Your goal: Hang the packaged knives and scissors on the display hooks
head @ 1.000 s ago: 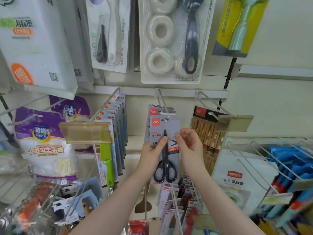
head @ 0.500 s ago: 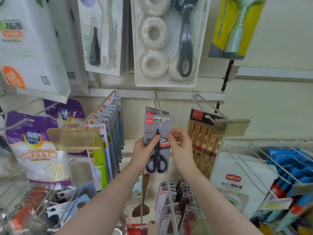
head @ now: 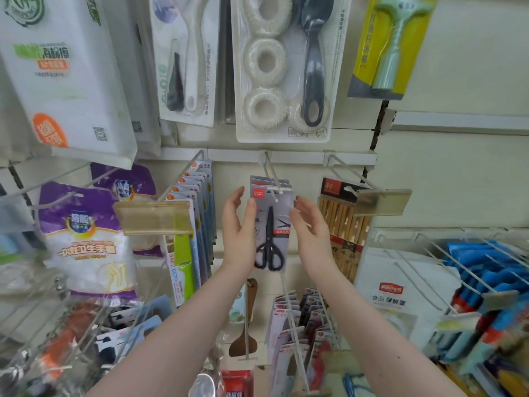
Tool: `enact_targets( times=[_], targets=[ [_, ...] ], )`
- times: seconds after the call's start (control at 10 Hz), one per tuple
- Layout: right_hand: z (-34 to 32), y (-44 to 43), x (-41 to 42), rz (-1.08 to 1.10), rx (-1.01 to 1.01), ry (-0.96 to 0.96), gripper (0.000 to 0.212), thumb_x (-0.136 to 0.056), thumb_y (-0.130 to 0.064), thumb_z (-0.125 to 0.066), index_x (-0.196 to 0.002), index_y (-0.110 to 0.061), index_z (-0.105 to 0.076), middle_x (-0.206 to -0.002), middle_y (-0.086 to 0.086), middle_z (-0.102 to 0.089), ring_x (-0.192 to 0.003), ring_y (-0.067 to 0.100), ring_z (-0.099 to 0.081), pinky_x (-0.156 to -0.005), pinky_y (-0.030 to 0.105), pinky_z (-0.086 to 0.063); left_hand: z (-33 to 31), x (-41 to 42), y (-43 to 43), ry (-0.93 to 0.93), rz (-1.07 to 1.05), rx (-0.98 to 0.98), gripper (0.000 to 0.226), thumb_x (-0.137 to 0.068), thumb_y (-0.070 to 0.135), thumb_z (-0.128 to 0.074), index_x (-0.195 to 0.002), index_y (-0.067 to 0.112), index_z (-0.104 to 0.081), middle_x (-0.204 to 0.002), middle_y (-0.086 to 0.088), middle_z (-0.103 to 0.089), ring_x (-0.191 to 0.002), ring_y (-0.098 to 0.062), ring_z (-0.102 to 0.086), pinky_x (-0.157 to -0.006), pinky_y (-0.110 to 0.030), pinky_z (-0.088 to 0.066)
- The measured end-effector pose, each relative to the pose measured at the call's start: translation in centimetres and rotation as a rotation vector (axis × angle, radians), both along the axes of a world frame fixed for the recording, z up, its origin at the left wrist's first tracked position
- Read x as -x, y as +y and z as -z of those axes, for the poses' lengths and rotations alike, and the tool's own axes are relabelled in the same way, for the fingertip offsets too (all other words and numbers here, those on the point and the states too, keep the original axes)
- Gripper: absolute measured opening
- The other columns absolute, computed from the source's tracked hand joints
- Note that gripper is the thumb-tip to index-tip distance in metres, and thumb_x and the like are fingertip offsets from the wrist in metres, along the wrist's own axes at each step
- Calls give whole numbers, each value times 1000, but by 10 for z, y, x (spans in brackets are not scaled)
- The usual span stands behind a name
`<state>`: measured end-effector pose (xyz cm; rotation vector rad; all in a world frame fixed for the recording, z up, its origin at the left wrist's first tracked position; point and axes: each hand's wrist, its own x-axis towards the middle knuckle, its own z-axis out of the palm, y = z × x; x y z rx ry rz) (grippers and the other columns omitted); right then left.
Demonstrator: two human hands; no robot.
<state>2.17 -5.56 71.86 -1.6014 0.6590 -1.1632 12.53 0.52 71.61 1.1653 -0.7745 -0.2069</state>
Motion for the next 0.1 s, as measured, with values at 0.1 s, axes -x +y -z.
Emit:
enact_targets(
  times=[0.1],
  targets=[
    [-5, 11, 4, -11, -12, -16, 41, -95, -25, -47, -135, -21, -43, -137, -5, -50, -117, 6, -48, -84, 9, -38, -9, 7, 9, -16, 24, 1, 40, -98, 33, -36, -135, 21, -41, -141, 7, -43, -125, 2, -38, -92, 2, -28]
  ],
)
